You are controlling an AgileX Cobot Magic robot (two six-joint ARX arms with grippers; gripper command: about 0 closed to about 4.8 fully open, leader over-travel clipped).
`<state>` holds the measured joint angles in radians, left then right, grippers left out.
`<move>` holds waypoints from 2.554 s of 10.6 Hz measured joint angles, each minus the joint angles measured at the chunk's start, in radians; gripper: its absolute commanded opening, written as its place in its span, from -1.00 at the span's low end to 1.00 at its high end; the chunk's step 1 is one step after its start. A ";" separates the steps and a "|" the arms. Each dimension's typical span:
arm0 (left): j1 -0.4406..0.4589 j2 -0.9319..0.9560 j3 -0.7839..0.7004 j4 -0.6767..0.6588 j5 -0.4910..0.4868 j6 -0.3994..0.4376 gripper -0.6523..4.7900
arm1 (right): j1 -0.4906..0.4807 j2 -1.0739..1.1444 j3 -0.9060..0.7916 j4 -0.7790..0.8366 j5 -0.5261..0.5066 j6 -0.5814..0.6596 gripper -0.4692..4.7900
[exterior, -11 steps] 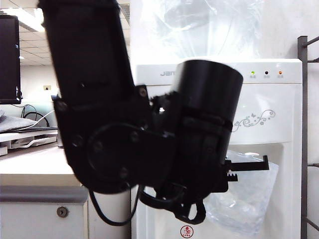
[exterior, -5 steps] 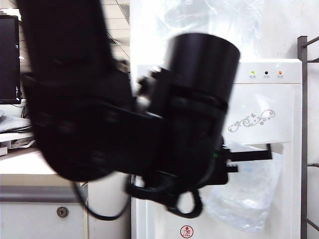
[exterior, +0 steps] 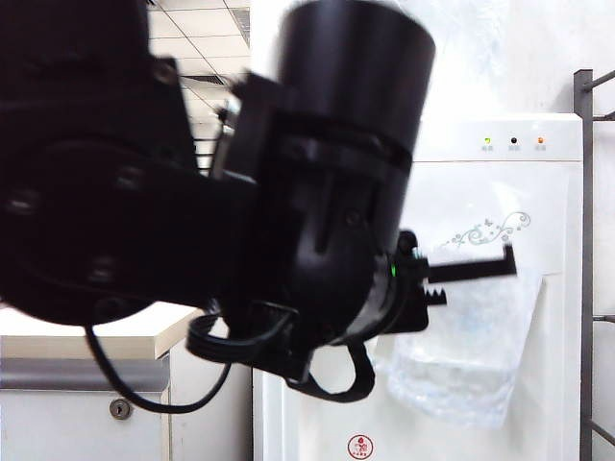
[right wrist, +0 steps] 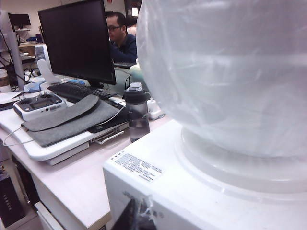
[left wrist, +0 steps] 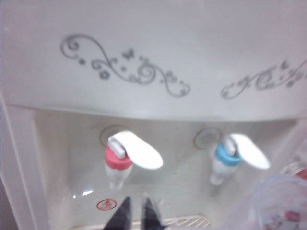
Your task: Pick up the plastic mug from the left desk, go to the hot water outlet of the water dispenser, press the vertical switch to get some water, then put the mug back on the desk.
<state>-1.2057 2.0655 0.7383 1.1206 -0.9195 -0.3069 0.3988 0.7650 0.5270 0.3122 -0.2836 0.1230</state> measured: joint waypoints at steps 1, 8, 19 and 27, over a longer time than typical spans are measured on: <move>-0.003 -0.008 -0.009 0.010 -0.009 0.000 -0.65 | 0.000 0.000 0.000 -0.005 0.000 0.000 -0.84; -0.031 -0.033 -0.016 0.125 -0.093 0.018 -0.65 | 0.000 -0.018 0.000 -0.019 0.000 0.000 -0.84; -0.029 -0.124 -0.152 0.256 -0.203 0.090 -0.65 | 0.000 -0.050 0.000 -0.068 0.000 0.000 -0.84; -0.016 -0.301 -0.409 0.285 -0.329 0.093 -0.65 | 0.000 -0.050 0.000 -0.092 -0.005 0.000 -0.84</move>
<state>-1.2213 1.7645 0.3290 1.4052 -1.2484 -0.2138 0.3992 0.7151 0.5270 0.2199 -0.2882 0.1230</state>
